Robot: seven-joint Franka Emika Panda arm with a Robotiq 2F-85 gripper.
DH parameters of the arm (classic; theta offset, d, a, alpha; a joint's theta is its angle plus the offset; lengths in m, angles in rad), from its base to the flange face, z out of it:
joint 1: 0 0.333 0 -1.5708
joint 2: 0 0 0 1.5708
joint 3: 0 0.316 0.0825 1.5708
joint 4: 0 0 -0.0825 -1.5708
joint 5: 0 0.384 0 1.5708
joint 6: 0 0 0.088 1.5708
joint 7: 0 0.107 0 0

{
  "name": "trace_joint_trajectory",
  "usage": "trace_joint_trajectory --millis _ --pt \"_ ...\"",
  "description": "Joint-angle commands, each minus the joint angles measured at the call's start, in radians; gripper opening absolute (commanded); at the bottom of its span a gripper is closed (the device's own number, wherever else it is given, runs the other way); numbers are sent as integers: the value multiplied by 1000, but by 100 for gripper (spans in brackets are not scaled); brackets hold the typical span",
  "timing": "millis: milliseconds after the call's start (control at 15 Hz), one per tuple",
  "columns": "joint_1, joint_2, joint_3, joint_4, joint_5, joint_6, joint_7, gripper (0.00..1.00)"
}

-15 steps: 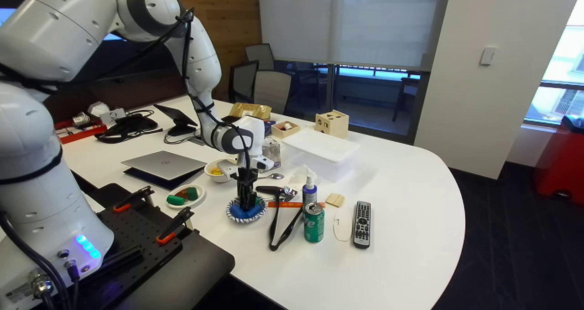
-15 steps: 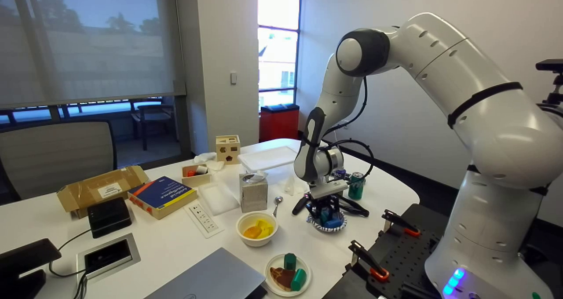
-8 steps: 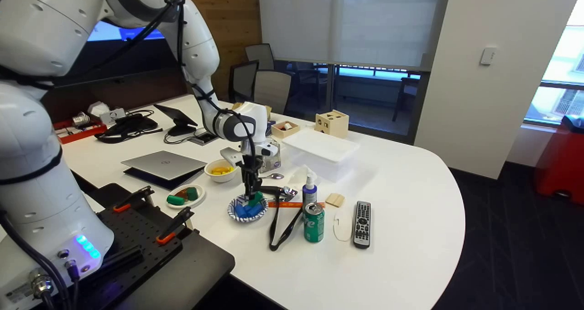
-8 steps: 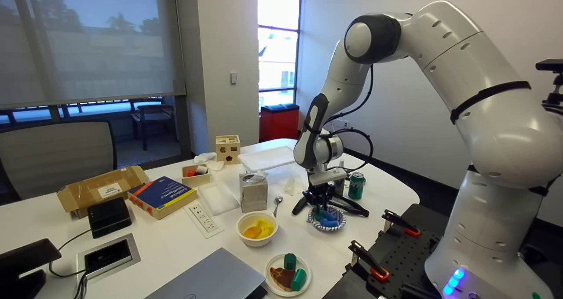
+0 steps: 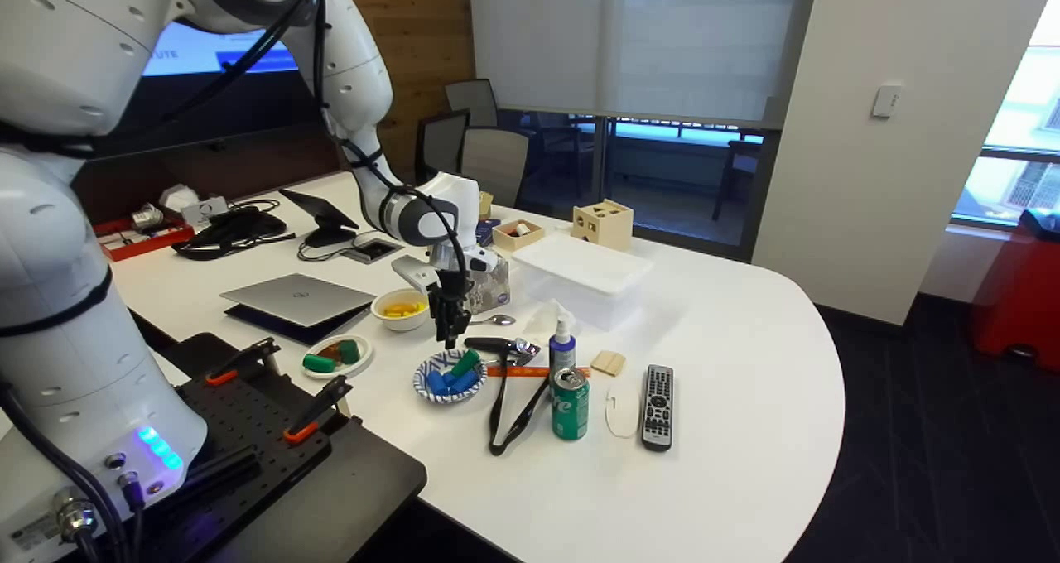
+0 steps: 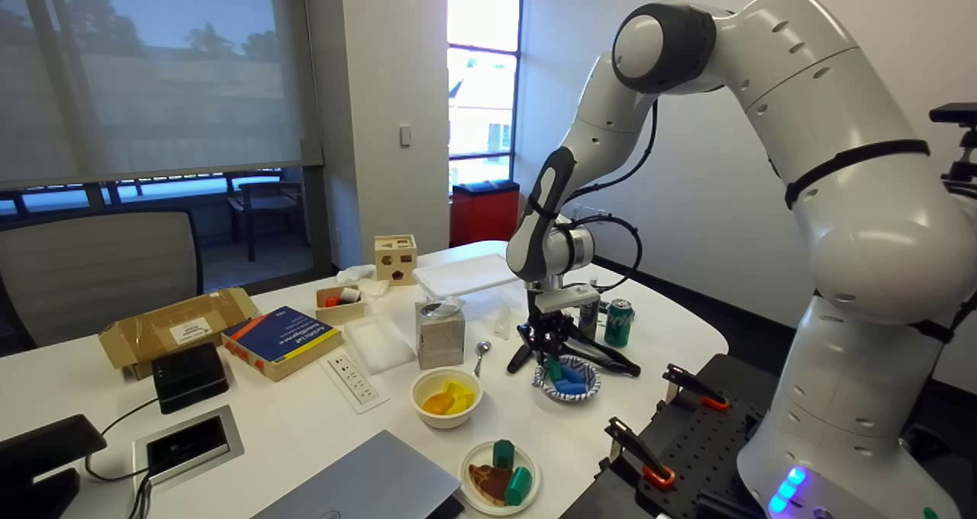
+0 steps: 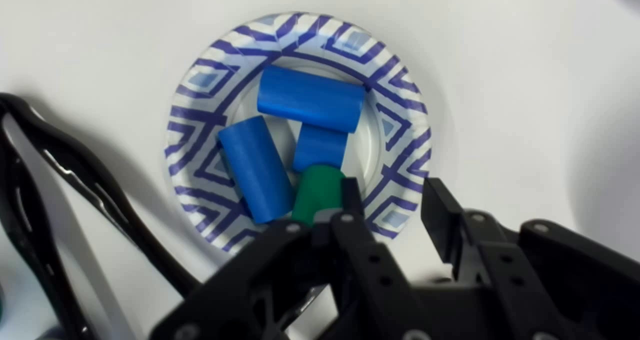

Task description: Pick up the green cylinder and put it onto the plate

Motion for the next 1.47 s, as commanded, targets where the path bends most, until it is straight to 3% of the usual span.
trace_joint_trajectory --millis 0,267,1133,1200,1400 --pt "-2 -16 -10 -28 -5 -1 16 70" --pt "-9 30 -12 -6 -2 33 13 99" --pt "-24 159 -37 140 -9 64 19 100" --pt "-26 162 -39 145 -9 64 19 80" --pt "-28 171 -46 154 -9 66 19 58"
